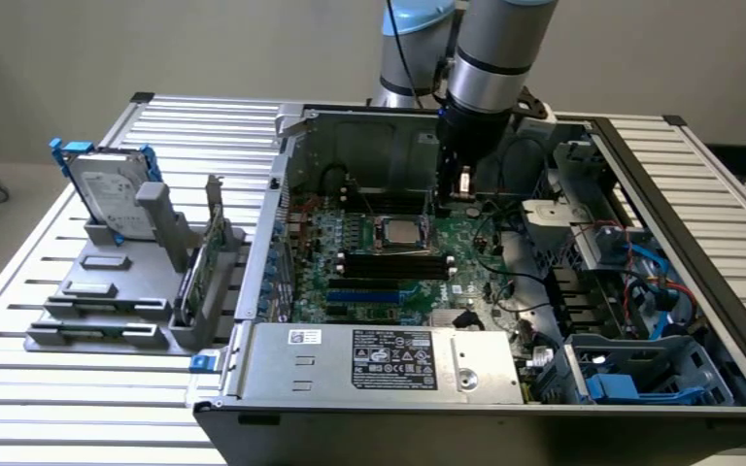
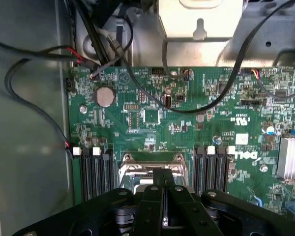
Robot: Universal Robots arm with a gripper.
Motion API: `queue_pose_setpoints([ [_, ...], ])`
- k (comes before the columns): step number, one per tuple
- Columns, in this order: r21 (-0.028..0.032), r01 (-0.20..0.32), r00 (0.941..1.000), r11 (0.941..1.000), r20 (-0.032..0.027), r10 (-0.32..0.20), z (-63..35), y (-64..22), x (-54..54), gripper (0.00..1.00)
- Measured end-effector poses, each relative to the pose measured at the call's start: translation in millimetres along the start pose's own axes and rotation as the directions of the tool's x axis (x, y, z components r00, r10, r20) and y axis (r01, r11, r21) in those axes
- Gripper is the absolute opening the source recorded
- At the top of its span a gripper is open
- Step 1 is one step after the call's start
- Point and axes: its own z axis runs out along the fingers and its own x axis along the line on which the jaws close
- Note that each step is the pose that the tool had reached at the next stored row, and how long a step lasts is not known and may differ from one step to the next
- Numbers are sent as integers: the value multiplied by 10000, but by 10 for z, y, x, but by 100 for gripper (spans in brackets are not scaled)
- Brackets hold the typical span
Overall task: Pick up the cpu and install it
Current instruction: 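Close the cpu cover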
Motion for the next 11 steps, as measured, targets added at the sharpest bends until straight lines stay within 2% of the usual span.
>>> queue_pose_setpoints([
  [11, 375, -7, 10000, 9993, 5, 7, 44, -327, -16, 11],
])
